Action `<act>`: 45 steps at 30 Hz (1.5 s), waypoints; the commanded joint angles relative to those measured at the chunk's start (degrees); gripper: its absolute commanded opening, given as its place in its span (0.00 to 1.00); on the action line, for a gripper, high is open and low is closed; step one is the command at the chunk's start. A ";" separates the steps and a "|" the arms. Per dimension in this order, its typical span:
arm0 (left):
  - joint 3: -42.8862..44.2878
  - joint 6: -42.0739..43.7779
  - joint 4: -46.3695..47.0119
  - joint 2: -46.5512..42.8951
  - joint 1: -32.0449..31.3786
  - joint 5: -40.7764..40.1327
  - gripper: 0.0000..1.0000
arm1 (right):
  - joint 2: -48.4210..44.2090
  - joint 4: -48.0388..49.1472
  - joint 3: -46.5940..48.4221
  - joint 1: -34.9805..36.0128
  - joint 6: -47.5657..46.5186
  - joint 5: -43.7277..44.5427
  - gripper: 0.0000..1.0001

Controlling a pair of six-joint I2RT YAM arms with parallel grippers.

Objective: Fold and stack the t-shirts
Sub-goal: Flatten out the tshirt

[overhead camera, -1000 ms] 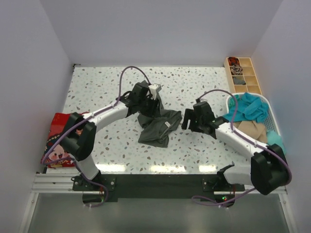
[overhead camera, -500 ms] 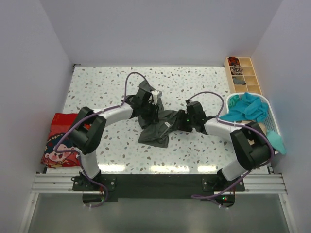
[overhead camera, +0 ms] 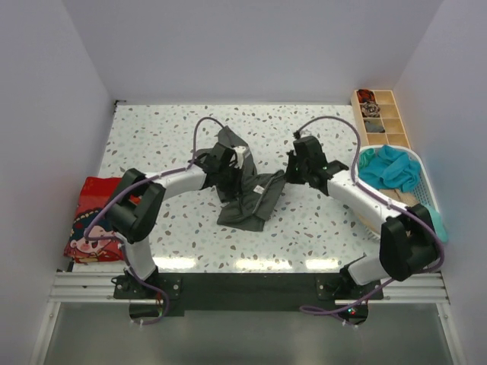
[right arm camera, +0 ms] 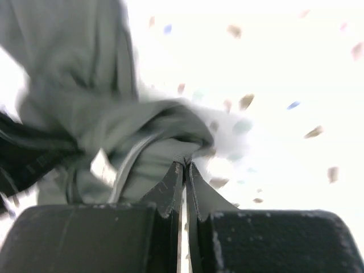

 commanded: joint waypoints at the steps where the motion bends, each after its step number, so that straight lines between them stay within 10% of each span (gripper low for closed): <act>1: -3.95 -0.57 1.24 -5.92 0.32 1.16 0.00 | -3.28 -11.82 14.01 -0.28 -10.09 18.80 0.00; 17: -23.72 -6.80 3.70 -17.02 -7.15 12.06 0.00 | 6.47 -14.97 31.16 -1.25 -17.14 27.43 0.00; 24: -23.30 -9.10 5.64 -19.20 -9.00 12.14 0.00 | 0.78 -21.15 15.46 -1.25 -8.79 18.91 0.00; 27: -19.00 -6.47 0.02 -18.77 -9.00 9.62 0.18 | -3.18 -22.03 8.77 -1.34 -6.41 16.53 0.07; 29: -16.10 -4.70 -2.96 -19.03 -8.91 6.89 0.33 | -5.82 -21.85 5.26 -1.34 -4.74 15.92 0.47; 34: -11.78 -3.39 -4.12 -19.56 -9.00 2.40 0.52 | -11.53 -19.83 0.68 -1.34 0.16 13.01 0.63; 45: -5.27 -1.19 -5.09 -17.71 -7.77 -3.67 0.61 | -21.12 -4.82 -18.83 -1.43 13.19 5.72 0.52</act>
